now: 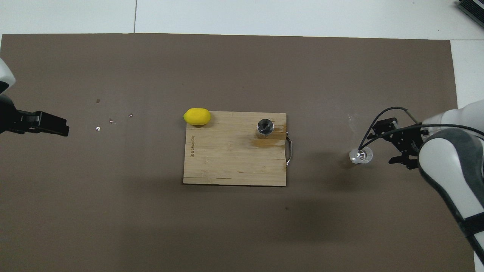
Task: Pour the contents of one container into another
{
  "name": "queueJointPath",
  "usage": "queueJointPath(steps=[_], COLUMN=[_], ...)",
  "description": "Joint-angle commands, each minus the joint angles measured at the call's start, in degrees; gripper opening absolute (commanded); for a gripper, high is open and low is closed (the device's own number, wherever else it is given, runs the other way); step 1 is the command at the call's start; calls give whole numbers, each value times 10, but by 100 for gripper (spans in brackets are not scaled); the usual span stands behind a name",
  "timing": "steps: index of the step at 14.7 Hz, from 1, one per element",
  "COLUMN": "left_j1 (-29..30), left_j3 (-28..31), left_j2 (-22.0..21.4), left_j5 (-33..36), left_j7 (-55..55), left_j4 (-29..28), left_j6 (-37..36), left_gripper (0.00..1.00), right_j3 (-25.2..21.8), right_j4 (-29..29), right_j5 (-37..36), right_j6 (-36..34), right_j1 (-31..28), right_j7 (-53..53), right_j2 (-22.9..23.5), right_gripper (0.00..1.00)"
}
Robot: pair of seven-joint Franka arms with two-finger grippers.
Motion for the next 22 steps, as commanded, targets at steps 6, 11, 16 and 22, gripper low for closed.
queueJointPath(steps=[6, 11, 16, 22], left_j1=[6, 6, 6, 6], left_j3=[-3, -3, -3, -3], left_j2=[-18, -18, -18, -18], left_j5=[5, 5, 5, 5], left_j7=[-3, -3, -3, -3], left_j4=[-19, -19, -19, -19], left_j6=[2, 2, 2, 2], left_gripper=[100, 100, 100, 100], right_j3=[1, 7, 6, 2], right_j4=[128, 258, 251, 243], right_j5=[-128, -150, -140, -140], right_j6=[-89, -179, -199, -231], right_j1=[71, 88, 81, 79], right_j7=[-121, -123, -188, -236], right_j2=[-5, 18, 0, -8], right_gripper=[100, 100, 100, 100])
